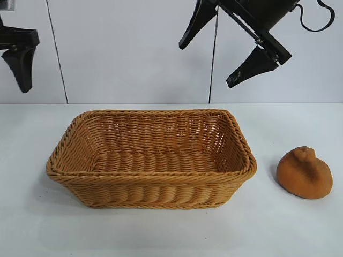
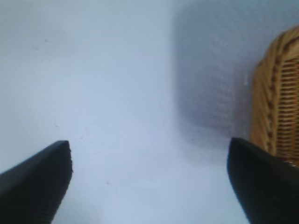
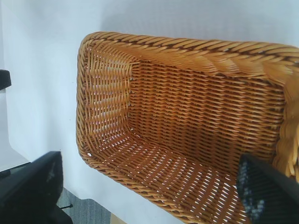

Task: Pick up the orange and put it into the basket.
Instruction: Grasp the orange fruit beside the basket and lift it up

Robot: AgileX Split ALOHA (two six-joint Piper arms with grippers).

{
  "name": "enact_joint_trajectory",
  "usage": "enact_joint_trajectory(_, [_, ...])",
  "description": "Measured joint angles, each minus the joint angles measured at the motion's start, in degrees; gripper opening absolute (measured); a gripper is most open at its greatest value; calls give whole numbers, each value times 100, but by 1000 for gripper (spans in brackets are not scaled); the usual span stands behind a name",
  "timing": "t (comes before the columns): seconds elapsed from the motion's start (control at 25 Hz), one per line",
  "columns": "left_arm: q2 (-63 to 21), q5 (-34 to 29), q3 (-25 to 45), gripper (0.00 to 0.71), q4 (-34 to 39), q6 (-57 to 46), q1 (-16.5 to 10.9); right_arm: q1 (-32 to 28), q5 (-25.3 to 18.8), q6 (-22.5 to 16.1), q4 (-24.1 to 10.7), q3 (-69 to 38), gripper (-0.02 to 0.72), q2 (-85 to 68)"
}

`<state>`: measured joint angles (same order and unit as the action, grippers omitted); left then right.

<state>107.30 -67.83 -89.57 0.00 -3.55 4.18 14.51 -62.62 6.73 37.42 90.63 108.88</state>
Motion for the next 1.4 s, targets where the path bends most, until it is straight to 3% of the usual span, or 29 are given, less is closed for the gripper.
enact_joint_trajectory(0.28, [-161,-160,12,643,0,111,4,0,-17,0,0,0,694,0])
enact_joint_trajectory(0.48, [-977,-156,364,643,0,131,4,0,-62,0,0,0,694,0])
enact_joint_trajectory(1.12, [-6204,-187,3954,643,0,137,4,0,-149,0,19,0,694,0])
enact_joint_trajectory(1.4, [-8396,338,5507,643,-64,103,4,0,-149,0,20,0,694,0])
